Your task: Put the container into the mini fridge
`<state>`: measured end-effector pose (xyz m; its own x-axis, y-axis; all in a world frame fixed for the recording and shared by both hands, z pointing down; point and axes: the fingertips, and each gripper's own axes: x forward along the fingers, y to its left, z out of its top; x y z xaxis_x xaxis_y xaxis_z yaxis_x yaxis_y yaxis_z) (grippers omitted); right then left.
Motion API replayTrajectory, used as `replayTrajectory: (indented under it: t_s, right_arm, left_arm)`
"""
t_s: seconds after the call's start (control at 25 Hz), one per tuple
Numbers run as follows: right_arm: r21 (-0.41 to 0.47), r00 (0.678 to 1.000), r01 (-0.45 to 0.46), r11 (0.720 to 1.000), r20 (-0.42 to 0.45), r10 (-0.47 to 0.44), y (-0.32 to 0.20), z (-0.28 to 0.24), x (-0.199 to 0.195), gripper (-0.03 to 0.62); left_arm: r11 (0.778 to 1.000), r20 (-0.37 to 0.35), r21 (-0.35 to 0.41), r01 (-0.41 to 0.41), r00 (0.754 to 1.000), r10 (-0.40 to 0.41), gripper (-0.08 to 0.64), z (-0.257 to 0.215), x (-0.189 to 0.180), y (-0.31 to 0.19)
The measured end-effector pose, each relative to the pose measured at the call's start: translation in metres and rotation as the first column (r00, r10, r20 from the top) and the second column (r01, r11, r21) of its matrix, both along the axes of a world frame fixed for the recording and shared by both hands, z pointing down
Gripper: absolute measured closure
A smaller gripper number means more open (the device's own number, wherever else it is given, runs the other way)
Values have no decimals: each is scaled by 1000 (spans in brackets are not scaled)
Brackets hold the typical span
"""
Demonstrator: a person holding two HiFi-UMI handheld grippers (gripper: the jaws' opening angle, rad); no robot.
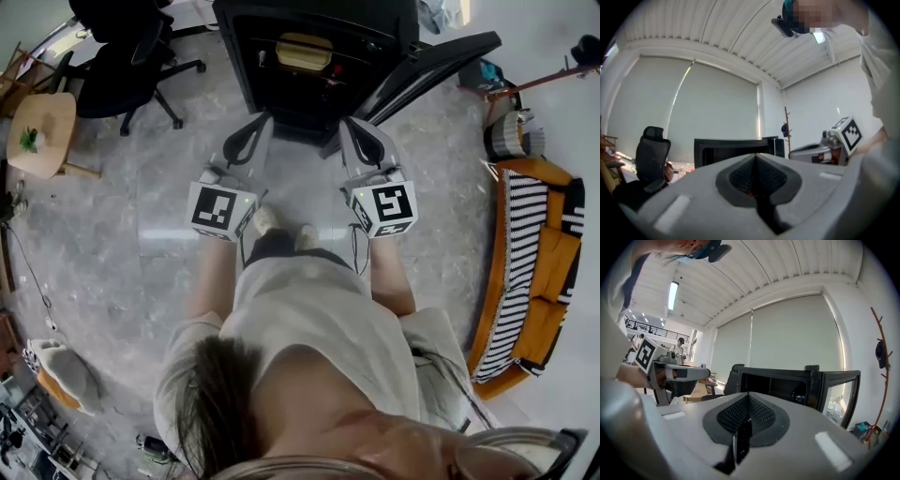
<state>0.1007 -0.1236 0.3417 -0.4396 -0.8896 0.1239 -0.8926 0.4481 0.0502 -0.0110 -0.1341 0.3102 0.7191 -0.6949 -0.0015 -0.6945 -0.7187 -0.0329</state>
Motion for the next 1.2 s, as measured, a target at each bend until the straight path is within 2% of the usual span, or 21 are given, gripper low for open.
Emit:
replayTrajectory:
  t_s: [0.6,1.2]
  right_arm:
    - [87,998,50,995,31,-53,52,-39,0,595]
    - [116,994,99,988,36,-104,80,-51,4,595]
  left_arm:
    - [996,-20,66,60,998,-58,558,-31,2,56]
    - [991,-30,87,107,994,-104,558,-42,9,85]
